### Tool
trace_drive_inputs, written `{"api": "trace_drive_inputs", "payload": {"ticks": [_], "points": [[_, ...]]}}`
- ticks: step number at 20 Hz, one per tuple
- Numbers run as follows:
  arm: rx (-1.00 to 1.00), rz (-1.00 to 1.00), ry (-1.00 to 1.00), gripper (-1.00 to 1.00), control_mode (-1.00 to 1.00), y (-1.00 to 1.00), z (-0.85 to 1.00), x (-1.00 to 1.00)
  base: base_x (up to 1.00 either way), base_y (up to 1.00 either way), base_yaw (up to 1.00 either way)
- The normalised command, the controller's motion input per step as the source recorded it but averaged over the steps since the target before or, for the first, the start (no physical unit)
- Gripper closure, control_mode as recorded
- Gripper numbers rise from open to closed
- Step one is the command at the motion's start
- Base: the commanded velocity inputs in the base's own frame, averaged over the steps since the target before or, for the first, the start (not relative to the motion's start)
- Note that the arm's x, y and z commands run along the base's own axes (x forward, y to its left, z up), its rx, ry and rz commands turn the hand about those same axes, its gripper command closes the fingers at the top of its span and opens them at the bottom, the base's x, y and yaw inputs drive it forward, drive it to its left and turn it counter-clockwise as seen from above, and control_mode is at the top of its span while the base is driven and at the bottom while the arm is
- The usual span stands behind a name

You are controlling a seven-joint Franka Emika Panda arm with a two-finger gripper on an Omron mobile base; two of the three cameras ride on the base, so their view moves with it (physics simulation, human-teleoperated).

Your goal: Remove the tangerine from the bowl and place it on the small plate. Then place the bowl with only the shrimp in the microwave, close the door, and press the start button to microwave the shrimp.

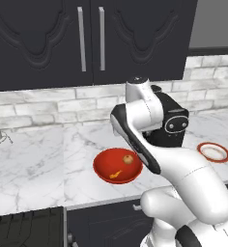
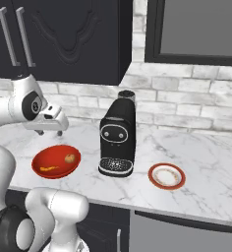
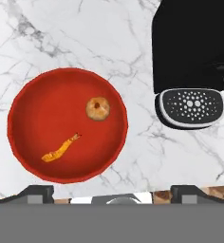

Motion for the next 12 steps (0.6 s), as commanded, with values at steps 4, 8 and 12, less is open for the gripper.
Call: {"api": "trace_drive_inputs", "payload": {"ticks": [4, 8, 12], "points": [[-0.05, -0.02, 0.08, -1.00, -1.00, 0.44, -0.64, 0.28, 0.00, 0.00, 0.00], [0.00, 0.00, -0.01, -1.00, -1.00, 0.06, -0.69, 0.19, 0.00, 0.00, 0.00], [0.00, 0.00, -0.07, -1.00, -1.00, 0.00, -0.59, 0.10, 0.00, 0.00, 0.00]]}}
